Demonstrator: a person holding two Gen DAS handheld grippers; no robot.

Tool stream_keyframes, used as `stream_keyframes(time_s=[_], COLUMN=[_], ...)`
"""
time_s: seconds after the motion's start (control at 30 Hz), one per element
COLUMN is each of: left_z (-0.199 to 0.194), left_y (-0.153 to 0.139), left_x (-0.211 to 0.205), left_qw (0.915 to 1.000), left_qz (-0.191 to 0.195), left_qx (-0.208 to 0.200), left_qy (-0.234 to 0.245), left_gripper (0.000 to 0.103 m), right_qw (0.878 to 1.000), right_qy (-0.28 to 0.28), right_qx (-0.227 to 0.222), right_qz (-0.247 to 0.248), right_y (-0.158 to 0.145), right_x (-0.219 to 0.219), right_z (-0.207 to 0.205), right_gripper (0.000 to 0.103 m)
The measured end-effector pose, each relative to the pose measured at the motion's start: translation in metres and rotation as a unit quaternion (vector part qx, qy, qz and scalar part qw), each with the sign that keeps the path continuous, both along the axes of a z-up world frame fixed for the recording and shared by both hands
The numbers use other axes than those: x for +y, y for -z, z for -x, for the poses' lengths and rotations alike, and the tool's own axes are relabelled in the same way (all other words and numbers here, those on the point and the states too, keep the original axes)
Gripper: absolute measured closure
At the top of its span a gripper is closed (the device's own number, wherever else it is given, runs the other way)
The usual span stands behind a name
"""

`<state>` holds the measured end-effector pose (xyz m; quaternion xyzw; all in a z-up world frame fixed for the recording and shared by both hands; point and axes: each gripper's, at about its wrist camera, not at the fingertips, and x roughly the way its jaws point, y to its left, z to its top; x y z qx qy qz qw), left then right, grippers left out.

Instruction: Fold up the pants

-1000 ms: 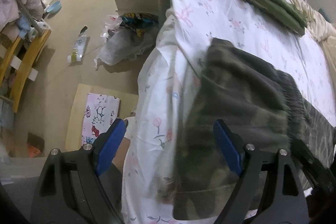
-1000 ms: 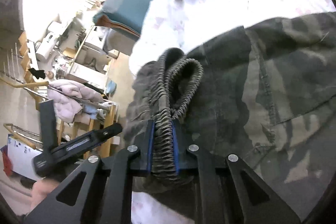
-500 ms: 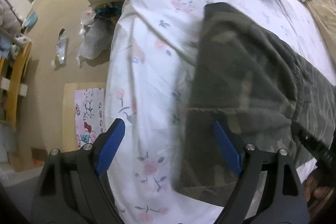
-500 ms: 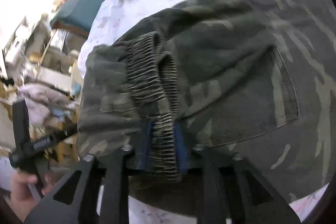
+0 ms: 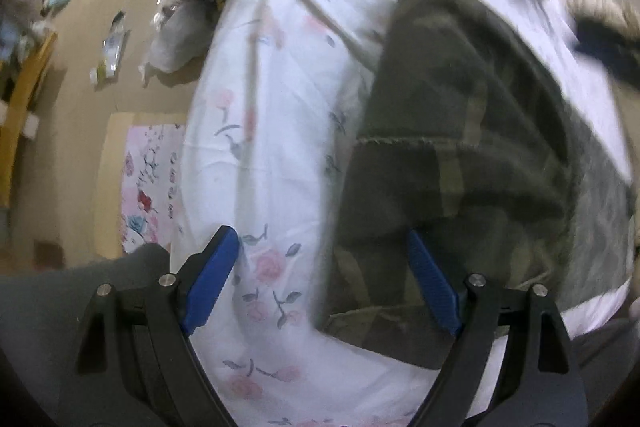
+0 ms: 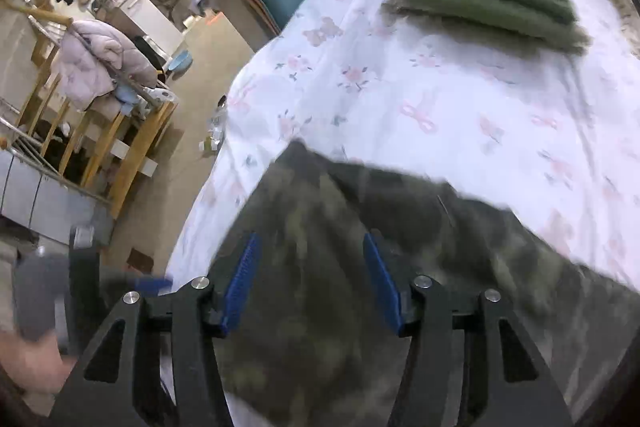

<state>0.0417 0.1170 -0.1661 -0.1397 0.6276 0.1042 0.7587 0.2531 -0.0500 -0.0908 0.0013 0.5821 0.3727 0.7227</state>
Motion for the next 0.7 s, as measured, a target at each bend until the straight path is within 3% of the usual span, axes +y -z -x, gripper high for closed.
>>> stream_keyframes(time_s=[0.13,0.17,0.2,0.27,0.3,0.37,0.4,0.47,0.57,0.6,0.63,0.7], left_z=[-0.003,-0.004,-0.005,-0.005,-0.006,-0.008,-0.009,-0.01,-0.01,-0.01,-0.009,-0.007], left_y=[0.013,0.013,0.014,0.017,0.02,0.025,0.025,0.023,0.019,0.017,0.018,0.016], left_x=[-0.015,-0.017,-0.018,-0.018,-0.019,-0.022,-0.024,-0.024,-0.022,-0.024,-0.024,-0.025], left_qw=[0.9988,0.9986,0.9984,0.9982,0.9979,0.9966,0.9963,0.997,0.9977,0.9976,0.9975,0.9974], left_qz=[-0.022,-0.026,-0.026,-0.022,-0.02,-0.028,-0.032,-0.027,-0.022,-0.026,-0.028,-0.029], left_qx=[0.027,0.028,0.03,0.035,0.041,0.051,0.052,0.052,0.049,0.046,0.045,0.043], left_qy=[0.035,0.038,0.04,0.043,0.045,0.058,0.061,0.051,0.043,0.045,0.048,0.049], left_gripper=[0.017,0.016,0.016,0.016,0.015,0.014,0.014,0.014,0.014,0.014,0.014,0.014], right_qw=[0.998,0.998,0.997,0.995,0.996,0.999,0.999,0.998,0.998,0.999,0.999,0.999], right_qy=[-0.017,-0.036,-0.06,-0.089,-0.07,-0.026,-0.026,-0.04,-0.041,-0.038,-0.036,-0.033], right_qx=[0.053,0.057,0.049,-0.007,-0.037,-0.027,-0.009,-0.016,-0.027,-0.019,-0.009,0.003], right_qz=[0.01,0.016,0.029,0.036,0.036,0.032,0.034,0.051,0.024,0.015,0.004,-0.001], right_y=[0.041,0.048,0.051,0.039,0.032,0.031,0.037,0.04,0.023,0.018,0.015,0.011], right_x=[0.028,0.04,0.048,0.05,0.046,0.032,0.028,0.028,0.014,0.005,-0.002,-0.015], right_z=[-0.027,-0.026,-0.023,-0.019,-0.024,-0.043,-0.049,-0.047,-0.042,-0.043,-0.043,-0.04], right_gripper=[0.063,0.072,0.102,0.103,0.103,0.103,0.103,0.103,0.093,0.083,0.063,0.044])
